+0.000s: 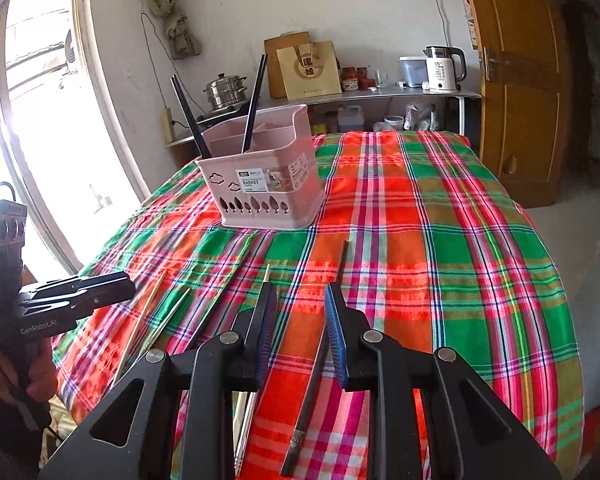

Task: Organize utensils
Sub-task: 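Close the right tool on a black chopstick while the left tool grasps another black chopstick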

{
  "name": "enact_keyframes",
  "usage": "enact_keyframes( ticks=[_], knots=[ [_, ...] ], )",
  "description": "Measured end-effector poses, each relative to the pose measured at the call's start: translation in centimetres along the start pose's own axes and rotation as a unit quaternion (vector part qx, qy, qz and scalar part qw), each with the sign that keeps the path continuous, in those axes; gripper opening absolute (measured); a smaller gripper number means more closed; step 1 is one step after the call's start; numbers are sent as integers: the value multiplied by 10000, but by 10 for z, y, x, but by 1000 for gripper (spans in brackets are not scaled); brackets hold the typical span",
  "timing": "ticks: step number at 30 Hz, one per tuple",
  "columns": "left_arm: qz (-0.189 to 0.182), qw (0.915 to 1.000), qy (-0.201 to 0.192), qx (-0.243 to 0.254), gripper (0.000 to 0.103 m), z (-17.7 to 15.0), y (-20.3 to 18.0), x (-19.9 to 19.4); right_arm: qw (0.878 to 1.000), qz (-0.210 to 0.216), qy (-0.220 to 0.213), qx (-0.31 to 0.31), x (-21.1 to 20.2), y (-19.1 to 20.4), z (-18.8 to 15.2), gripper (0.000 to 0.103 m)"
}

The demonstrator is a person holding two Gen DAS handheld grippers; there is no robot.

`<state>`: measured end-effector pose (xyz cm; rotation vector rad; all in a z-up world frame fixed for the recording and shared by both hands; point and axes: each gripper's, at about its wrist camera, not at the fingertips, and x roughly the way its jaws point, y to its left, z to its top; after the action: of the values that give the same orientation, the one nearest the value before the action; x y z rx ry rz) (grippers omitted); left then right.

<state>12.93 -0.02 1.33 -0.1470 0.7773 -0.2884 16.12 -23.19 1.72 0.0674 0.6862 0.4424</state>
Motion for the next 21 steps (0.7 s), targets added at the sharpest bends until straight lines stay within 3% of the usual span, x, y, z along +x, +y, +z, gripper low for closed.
enact_keyframes(
  ticks=[11, 21],
  knots=[
    [147, 9966, 808, 25, 28, 23, -7, 71, 9963, -398, 754, 31, 58, -19, 6, 26],
    [258, 9937, 1087, 62, 28, 25, -6, 111, 9928, -425, 1121, -63, 99, -22, 15, 25]
  ],
)
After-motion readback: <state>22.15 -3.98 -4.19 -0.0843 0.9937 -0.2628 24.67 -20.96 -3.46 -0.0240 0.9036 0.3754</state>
